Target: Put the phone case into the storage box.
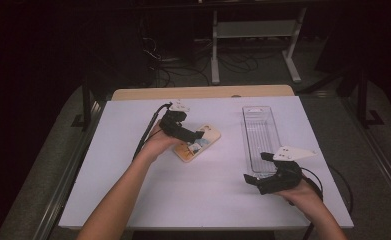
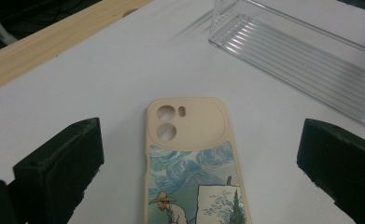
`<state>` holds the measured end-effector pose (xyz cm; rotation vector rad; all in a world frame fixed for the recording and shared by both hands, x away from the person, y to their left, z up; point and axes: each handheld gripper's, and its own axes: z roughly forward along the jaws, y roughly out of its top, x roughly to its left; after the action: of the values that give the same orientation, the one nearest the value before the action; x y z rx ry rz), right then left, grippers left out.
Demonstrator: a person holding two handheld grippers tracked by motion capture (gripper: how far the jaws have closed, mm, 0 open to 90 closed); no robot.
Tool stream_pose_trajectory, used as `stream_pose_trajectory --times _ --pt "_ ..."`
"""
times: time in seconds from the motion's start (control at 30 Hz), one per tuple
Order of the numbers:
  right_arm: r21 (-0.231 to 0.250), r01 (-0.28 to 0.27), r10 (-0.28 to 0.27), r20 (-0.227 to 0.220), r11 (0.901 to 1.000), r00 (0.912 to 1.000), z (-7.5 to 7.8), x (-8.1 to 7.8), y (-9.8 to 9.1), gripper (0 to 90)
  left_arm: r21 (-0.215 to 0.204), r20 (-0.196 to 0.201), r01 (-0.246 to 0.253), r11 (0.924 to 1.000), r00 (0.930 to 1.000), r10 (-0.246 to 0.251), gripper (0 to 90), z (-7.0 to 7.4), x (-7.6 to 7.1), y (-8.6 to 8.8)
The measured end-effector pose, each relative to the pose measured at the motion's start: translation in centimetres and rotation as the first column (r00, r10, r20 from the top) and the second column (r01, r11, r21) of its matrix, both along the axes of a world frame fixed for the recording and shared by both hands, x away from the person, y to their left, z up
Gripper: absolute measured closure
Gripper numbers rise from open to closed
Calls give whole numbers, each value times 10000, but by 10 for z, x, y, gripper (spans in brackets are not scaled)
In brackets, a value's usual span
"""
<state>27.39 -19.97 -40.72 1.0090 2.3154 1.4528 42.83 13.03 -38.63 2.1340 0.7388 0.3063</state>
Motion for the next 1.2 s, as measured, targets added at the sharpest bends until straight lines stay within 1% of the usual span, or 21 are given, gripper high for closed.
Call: stream_pose_trajectory --times 0.03,0.1,0.17,0.2,0.23,0.33,0.37,0.47,0.57,0.67,0.7,0.8,0.83,0.87,0.97,1.03,1.07,1.1,1.13,1.17,1.2 --pt "-4 5 -5 3 10000 10000 0 0 0 7 72 3 33 10000 10000 -33 2 -1 0 0" --pt "2 10 -10 8 10000 10000 0 0 0 7 -7 -15 -60 10000 10000 60 2 -3 0 -1" --pt "-1 7 -7 6 10000 10000 0 0 0 7 156 -58 -53 9999 10000 54 2 -5 0 0" --pt "-7 3 -3 3 10000 10000 0 0 0 7 122 -34 -88 9999 10000 88 2 -6 0 -1" --pt "-4 1 -1 -4 10000 10000 0 0 0 7 176 -51 -160 9997 9999 161 2 -7 0 -1" --pt "2 4 -4 -4 10000 10000 0 0 0 7 237 -88 -177 9996 9998 179 2 -11 0 -1" --pt "2 5 -5 -3 10000 10000 0 0 0 7 325 -111 -147 9994 9998 151 2 -12 0 -1" --pt "-2 7 -7 -13 10000 10000 0 0 0 7 400 -159 -143 9991 9998 150 2 -17 0 -1" --pt "-8 6 -6 -10 10000 10000 0 0 0 7 675 -135 -104 9977 9998 113 2 -20 1 -2" --pt "-15 -1 1 -2 10000 10000 0 0 0 7 721 -215 -144 9973 9996 160 2 -24 0 -3" --pt "-15 1 -1 5 10000 10000 0 0 0 7 814 -217 -102 9966 9997 120 2 -25 1 -3" --pt "-1 4 -4 -10 10000 10000 0 0 0 7 842 -232 -193 9963 9995 213 2 -28 1 -4" --pt "-9 2 -2 -5 10000 10000 0 0 0 7 841 -176 -200 9963 9996 216 2 -29 1 -4" --pt "-13 4 -4 -6 10000 10000 0 0 0 7 901 -209 -197 9957 9995 217 2 -30 1 -4" --pt "-11 3 -3 -8 10000 10000 0 0 -1 7 910 -254 -213 9956 9994 237 2 -34 1 -5" --pt "-9 5 -5 -8 10000 10000 0 0 -1 7 1024 -319 -205 9945 9992 239 2 -37 1 -5" --pt "-12 5 -5 -1 10000 10000 0 0 -1 7 950 -369 -276 9951 9988 313 2 -39 0 -6" --pt "-11 8 -8 -7 10000 10000 0 0 -1 7 1119 -254 -220 9935 9994 250 2 -40 1 -5" --pt "-12 5 -5 -9 10000 10000 0 0 -1 7 1060 -356 -263 9940 9989 302 2 -42 0 -6" --pt "-10 7 -7 -8 10000 10000 0 0 -1 7 1152 -352 -256 9930 9989 298 2 -43 1 -6" --pt "-10 8 -8 -7 10000 10000 0 0 -1 7 1090 -450 -332 9935 9983 383 2 -44 0 -7"
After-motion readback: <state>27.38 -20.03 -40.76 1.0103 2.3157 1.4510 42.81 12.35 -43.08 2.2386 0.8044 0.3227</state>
